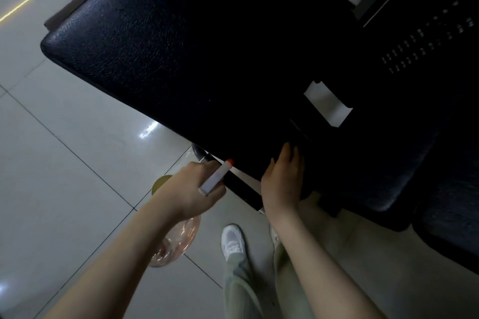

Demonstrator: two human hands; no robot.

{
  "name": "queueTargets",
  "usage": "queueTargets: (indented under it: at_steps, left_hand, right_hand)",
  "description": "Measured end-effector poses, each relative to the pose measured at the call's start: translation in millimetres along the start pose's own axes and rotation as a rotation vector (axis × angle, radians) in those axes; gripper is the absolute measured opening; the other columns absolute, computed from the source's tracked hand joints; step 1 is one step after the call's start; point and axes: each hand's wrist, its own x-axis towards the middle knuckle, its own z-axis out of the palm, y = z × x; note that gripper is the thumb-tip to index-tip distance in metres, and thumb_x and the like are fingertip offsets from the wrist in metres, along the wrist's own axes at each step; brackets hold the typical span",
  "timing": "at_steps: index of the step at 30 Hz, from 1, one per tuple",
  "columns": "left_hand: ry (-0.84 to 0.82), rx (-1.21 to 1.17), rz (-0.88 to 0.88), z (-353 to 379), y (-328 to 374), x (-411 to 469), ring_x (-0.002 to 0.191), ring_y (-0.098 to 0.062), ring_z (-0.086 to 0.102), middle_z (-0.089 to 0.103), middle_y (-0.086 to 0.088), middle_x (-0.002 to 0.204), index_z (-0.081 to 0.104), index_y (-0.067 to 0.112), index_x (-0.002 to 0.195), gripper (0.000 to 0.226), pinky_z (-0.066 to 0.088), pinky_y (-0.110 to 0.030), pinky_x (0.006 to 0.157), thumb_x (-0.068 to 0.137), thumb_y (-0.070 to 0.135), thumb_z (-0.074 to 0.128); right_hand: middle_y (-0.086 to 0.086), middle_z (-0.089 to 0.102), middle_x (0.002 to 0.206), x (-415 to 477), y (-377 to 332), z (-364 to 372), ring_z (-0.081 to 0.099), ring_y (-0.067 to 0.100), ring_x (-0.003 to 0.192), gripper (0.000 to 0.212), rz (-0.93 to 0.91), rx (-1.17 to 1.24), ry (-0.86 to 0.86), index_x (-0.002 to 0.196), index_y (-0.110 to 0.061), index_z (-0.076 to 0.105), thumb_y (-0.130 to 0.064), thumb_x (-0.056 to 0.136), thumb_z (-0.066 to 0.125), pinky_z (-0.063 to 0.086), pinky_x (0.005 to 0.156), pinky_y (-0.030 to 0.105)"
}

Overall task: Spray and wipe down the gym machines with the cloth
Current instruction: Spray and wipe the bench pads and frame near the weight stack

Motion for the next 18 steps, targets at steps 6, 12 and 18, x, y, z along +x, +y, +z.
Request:
queueTargets:
  at_steps: [6,12,18]
  left_hand:
    - [0.023,-0.021,0.002,1.7,-5.8,-1.8,0.056,-0.025,0.055,0.058,-0.011,0.068,0.058,0.009,0.088,0.054,0.047,-0.036,0.053,0.07,0.054,0.034]
    - [0.023,-0.001,-0.011,1.8,-3.2,-4.9,0.06,-0.026,0.057,0.06,-0.012,0.069,0.057,0.012,0.084,0.05,0.047,-0.037,0.056,0.07,0.054,0.033]
    - [0.067,-0.038,-0.041,-0.7,-8.4,-14.2,0.058,-0.026,0.056,0.058,-0.011,0.066,0.052,0.022,0.08,0.035,0.048,-0.039,0.054,0.074,0.053,0.036]
  right_hand:
    - [0.021,0.049,0.135,2.9,-16.8,8.4,0.045,0.037,0.127,0.041,-0.371,0.075,0.03,0.129,-0.003,0.051,-0.02,0.091,0.045,0.039,0.102,0.041]
    - [0.021,0.048,0.135,-37.6,49.4,6.0,0.039,0.033,0.126,0.038,-0.338,0.017,0.065,0.127,-0.009,0.043,-0.022,0.092,0.042,0.031,0.106,0.034]
    - [0.02,0.049,0.135,-22.9,9.9,12.4,0.042,0.034,0.127,0.043,-0.348,0.062,0.066,0.127,-0.005,0.051,-0.017,0.088,0.04,0.037,0.103,0.041]
